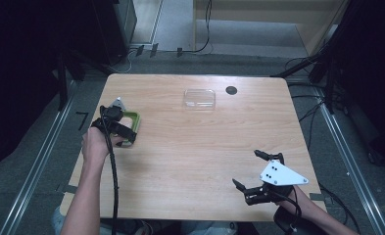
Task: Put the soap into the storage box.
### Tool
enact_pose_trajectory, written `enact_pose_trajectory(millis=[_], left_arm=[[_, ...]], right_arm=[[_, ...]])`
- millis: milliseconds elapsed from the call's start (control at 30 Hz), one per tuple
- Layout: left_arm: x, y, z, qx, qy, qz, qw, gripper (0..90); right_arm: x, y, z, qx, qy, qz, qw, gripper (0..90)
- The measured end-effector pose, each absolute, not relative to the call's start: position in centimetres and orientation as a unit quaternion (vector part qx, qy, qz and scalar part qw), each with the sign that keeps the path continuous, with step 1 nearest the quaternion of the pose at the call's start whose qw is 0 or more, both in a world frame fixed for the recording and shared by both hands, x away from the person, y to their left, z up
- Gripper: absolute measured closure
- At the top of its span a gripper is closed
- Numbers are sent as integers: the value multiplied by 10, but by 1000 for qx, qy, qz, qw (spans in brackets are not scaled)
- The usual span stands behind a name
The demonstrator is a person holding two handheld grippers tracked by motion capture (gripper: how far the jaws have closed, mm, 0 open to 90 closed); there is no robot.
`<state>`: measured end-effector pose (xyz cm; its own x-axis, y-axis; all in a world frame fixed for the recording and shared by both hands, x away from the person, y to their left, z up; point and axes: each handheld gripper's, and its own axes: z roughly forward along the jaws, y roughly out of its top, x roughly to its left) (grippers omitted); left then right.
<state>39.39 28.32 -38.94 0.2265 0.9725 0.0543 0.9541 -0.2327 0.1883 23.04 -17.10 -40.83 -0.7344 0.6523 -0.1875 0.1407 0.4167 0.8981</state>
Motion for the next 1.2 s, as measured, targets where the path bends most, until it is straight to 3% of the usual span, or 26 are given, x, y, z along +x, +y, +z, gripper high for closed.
enact_pose_trajectory(millis=[900, 1200], left_arm=[[312, 278, -418, 797, 600, 57, 47, 21], [302, 278, -423, 801, 595, 48, 42, 14]], right_arm=[[224, -170, -406, 245, 798, 477, 275, 0], [223, -170, -406, 245, 796, 478, 278, 0]])
